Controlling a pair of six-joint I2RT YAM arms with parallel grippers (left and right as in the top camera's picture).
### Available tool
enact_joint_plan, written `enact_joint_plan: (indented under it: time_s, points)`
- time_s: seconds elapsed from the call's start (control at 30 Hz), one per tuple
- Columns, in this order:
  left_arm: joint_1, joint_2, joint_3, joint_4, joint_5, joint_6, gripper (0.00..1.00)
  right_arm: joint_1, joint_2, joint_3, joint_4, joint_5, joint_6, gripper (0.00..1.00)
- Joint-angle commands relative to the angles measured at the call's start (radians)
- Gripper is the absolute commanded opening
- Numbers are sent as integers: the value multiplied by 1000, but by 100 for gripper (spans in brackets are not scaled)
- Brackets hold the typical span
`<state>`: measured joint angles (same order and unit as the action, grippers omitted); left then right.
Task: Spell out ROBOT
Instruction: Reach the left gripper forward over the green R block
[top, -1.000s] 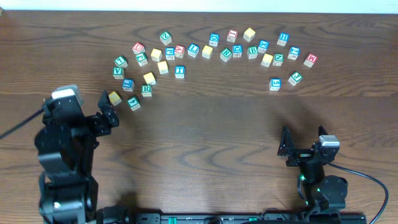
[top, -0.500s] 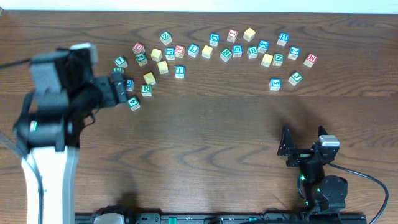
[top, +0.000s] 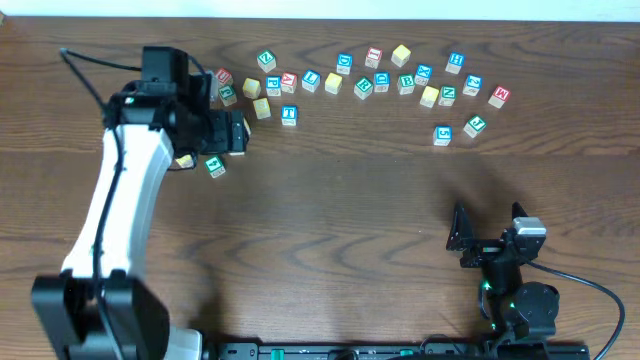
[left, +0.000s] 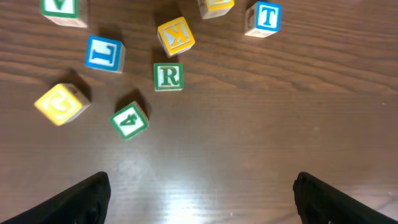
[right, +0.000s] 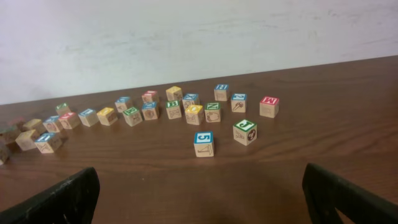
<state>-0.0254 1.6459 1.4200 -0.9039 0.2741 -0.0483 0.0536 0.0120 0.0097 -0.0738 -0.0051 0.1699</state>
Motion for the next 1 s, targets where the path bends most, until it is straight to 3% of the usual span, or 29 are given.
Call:
enact_joint_plan:
  time_s: [0.0,0.07,0.33,0.5,0.97]
  points:
    - [-1,71,18,29,-3,-34,85,-5,-6,-4,-1,-5,-14,99]
    - [-7,134,18,50,-63,-97,78,-5,-6,-4,-1,-5,-14,99]
    - [-80,241,18,97,-295,-202,72,-5,-6,-4,-1,-5,-14,99]
    - [-89,263,18,149,-294,-215,64,-5,-6,-4,-1,-5,-14,99]
    - [-90,344,9,253,-294,-216,63,-5,-6,-4,-1,-5,-14,99]
